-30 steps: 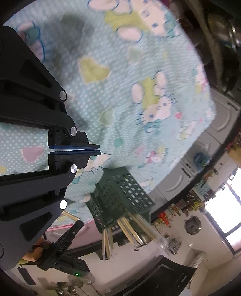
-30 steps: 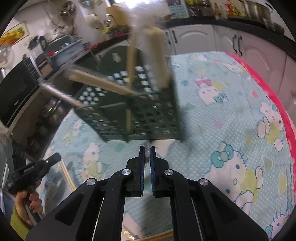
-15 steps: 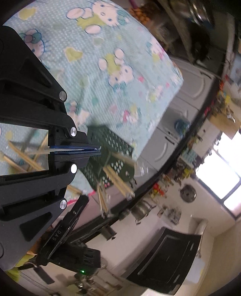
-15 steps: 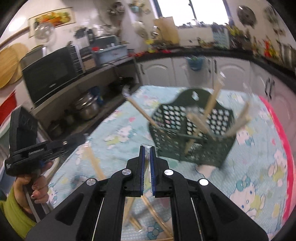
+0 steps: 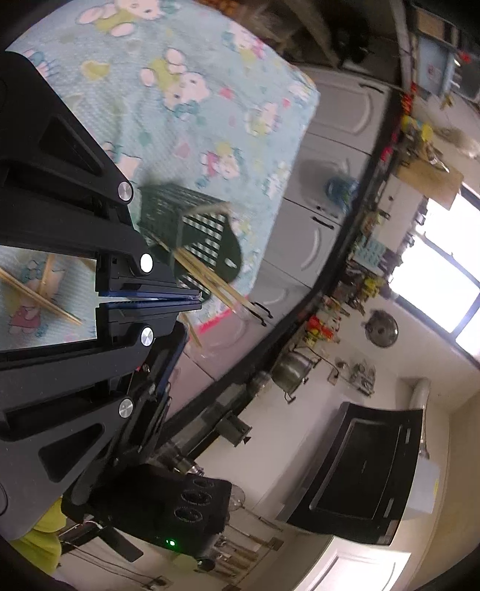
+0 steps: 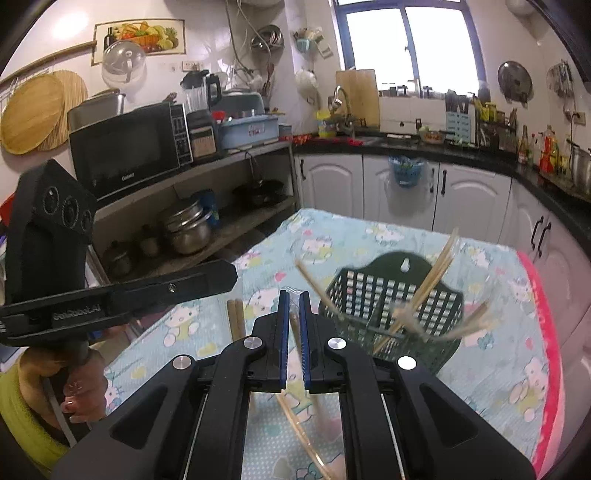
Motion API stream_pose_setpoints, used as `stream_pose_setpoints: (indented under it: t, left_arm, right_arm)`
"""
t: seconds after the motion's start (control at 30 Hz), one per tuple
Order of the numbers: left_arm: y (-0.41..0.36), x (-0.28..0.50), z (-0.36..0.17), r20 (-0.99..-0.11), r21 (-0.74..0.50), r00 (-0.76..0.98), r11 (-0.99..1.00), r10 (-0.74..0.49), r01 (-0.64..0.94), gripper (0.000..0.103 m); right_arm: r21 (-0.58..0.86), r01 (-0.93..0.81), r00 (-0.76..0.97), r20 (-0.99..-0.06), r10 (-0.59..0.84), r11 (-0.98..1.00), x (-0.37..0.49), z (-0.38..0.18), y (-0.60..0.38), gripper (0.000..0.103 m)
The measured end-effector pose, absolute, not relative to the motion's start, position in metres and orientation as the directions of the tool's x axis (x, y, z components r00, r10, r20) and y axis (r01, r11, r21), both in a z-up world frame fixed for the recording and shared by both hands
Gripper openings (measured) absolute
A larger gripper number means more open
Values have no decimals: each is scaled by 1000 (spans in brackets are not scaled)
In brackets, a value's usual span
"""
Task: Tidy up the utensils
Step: 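Lift the chopsticks with the left tool and carry them to the caddy, then lower the held chopsticks down into the green caddy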
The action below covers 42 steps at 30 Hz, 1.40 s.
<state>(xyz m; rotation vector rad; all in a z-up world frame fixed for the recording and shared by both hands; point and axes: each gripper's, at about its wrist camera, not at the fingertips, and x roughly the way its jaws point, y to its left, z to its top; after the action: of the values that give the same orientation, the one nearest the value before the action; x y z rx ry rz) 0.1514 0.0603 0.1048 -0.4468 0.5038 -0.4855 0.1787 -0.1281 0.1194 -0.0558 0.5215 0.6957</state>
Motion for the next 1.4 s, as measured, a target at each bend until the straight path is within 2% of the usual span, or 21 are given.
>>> stream_pose_setpoints:
  t: [0.43, 0.8, 1.07, 1.4]
  left_arm:
    - [45, 185, 178, -251, -438, 816, 813, -520, 384, 0]
    - [35, 225, 202, -220, -396, 849, 840, -480, 372, 0]
    - [38, 256, 201, -213, -409, 862, 843, -459, 348, 0]
    - [32, 282, 168, -261, -426, 847, 843, -462, 328, 0]
  right_arm:
    - [62, -603, 737, -338, 585, 796, 199, 188, -133, 6]
    - [33, -539, 805, -271, 527, 841, 243, 213, -144, 6]
    - [46, -505, 821, -282, 496, 862, 273, 201, -149, 6]
    - [73, -486, 810, -338, 480, 871, 296, 172, -148, 6]
